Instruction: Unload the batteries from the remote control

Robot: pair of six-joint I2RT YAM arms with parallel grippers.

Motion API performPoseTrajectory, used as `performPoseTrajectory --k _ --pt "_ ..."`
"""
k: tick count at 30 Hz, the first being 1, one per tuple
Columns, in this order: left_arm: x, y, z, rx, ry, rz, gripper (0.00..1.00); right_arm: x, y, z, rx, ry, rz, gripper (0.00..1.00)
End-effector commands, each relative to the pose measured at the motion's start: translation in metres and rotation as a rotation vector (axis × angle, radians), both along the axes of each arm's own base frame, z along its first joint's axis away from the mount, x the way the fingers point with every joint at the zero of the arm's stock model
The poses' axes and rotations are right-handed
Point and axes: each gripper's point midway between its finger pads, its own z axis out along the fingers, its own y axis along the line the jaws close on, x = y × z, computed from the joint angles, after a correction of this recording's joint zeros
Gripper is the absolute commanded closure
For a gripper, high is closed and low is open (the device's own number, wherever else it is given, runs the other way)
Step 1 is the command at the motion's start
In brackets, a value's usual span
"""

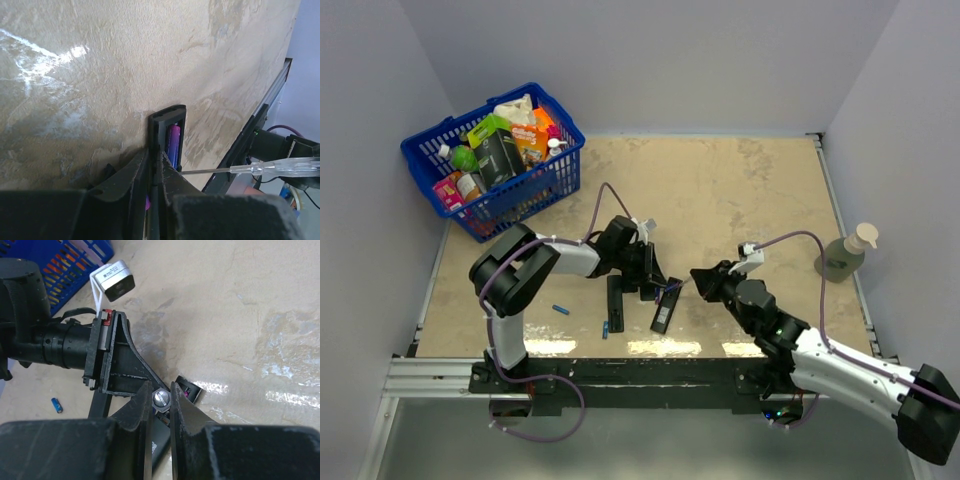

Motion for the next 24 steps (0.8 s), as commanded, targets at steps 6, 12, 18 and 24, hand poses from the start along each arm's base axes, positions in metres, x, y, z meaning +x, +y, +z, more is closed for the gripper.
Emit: performPoseTrajectory --k 6,12,18,24 --pt "0.023 -0.006 0.029 0.029 -0.116 0.004 0.83 0.013 -0.009 0.013 -0.062 -0.027 -0.068 1.0" --pt "0.036 -0.001 0.046 0.07 -0.18 0.05 0.8 0.022 -0.008 0.021 -0.094 -0.055 -0.082 1.0" --pt "0.041 0.009 0.052 0.106 -0.217 0.093 0.78 0.03 0.005 0.027 -0.103 -0.061 -0.059 1.0" --pt "0.043 0.015 0.055 0.128 -0.241 0.113 0.77 0.037 0.013 0.035 -0.114 -0.071 -0.051 1.0"
